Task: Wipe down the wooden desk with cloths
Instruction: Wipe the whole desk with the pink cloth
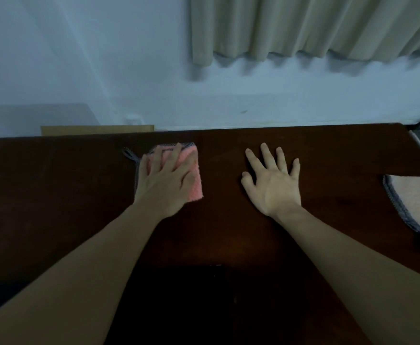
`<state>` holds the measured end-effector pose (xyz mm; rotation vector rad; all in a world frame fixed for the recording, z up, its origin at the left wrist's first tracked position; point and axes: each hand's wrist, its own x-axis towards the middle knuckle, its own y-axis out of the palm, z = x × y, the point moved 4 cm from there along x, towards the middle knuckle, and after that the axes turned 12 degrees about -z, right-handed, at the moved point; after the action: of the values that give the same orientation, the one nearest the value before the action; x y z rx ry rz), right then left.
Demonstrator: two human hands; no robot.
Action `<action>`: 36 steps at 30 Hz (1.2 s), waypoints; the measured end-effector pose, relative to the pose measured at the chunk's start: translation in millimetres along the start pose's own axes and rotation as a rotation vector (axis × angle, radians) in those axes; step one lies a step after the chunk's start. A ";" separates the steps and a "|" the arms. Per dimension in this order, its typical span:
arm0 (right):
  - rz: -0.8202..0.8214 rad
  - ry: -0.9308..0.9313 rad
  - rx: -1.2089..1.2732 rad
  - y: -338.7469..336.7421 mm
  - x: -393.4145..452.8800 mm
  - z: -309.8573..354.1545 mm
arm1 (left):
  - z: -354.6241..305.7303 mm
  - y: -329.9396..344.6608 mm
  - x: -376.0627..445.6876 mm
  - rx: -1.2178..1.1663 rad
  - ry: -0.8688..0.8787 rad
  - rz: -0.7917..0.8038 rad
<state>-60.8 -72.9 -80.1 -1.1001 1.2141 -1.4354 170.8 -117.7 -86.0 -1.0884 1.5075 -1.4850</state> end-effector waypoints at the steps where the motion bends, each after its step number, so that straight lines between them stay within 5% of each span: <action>1: 0.007 -0.001 0.006 0.0 -0.2 0.8 | -0.6 0.1 -1.5 -0.002 -0.015 0.004; 11: 0.008 0.010 -0.025 -9.5 -2.4 12.6 | 1.3 -13.5 -112.6 -0.114 0.148 0.211; 15: -0.074 -0.045 0.165 -22.5 -10.1 59.8 | 23.7 -12.9 -93.4 -0.056 0.149 0.191; 19: 0.045 0.007 0.302 -7.8 -16.1 107.4 | 46.6 -12.1 -45.8 0.015 0.095 0.139; 28: 0.021 -0.032 0.058 11.8 -27.1 118.0 | 82.2 -5.2 32.4 0.006 0.078 0.069; 36: 0.017 -0.010 0.033 12.5 -27.7 117.8 | 81.5 -13.4 -31.2 -0.064 0.251 0.069</action>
<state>60.7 -65.8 -81.1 -1.0710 1.1859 -1.4310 258.8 -118.1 -78.5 -0.9016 1.7571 -1.5795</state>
